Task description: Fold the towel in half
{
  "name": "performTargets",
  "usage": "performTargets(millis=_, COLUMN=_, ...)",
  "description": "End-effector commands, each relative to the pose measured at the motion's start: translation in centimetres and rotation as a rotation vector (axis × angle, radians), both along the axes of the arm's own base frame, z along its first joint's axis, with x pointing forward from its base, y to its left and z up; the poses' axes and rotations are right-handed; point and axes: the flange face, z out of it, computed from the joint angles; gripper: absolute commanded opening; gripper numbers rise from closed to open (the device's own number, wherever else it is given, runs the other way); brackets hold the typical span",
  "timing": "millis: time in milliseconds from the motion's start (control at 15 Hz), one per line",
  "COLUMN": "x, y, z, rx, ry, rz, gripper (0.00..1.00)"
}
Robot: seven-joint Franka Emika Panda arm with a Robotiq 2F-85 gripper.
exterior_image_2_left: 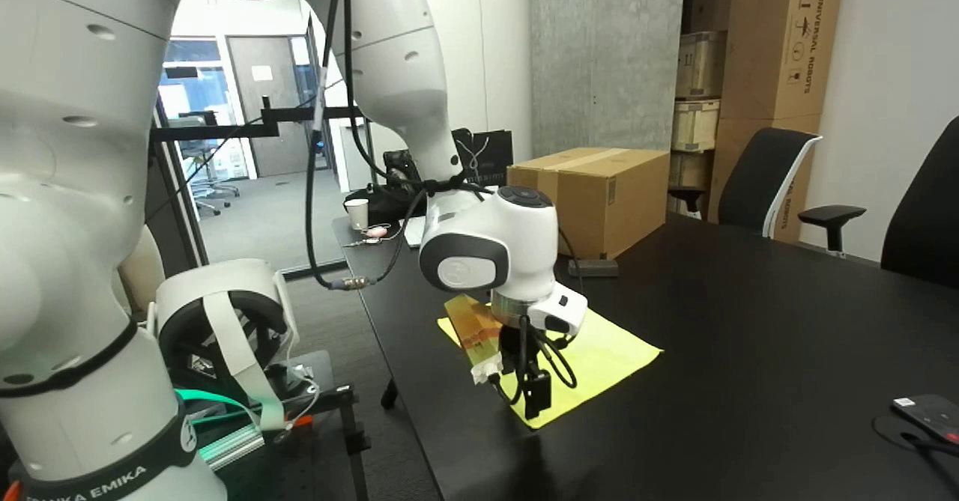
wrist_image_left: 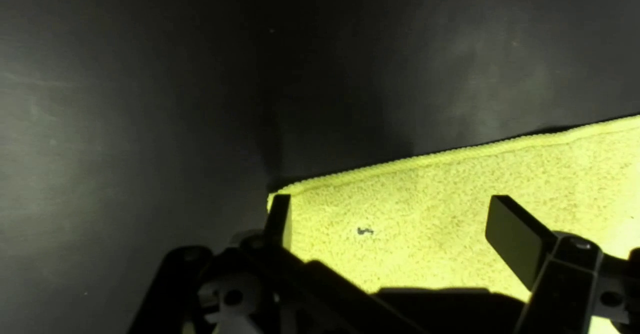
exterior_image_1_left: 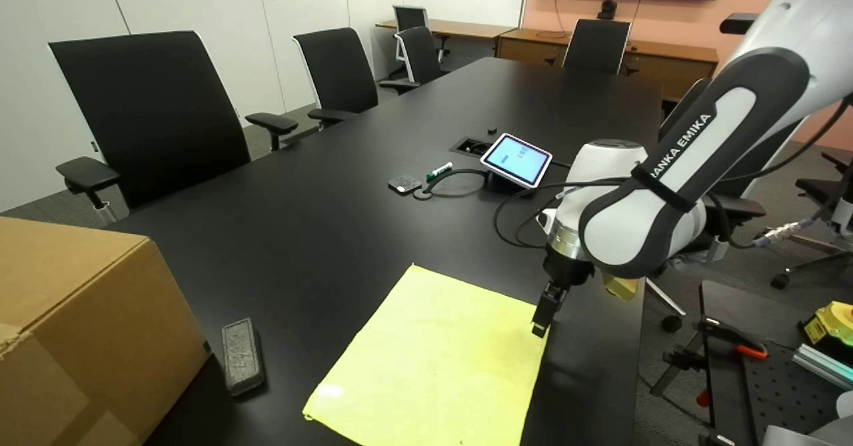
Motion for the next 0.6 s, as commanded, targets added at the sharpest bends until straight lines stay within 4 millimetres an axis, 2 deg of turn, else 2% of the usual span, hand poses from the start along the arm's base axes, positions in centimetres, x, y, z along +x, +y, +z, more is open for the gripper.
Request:
performTargets(millis=0, x=1.5, y=-1.3, z=-1.6, rx=-0.008, ry=0.02, rz=0.022, gripper=1.0)
performTargets(millis=267, x=2.3, y=-2.2, z=-2.5, rx=-0.013, ry=0.028, rz=0.038, gripper=1.0)
performTargets(millis=533, x=3.2, y=-1.5, z=-2.6, rx=-0.018, ry=0.027, rz=0.06, gripper=1.0)
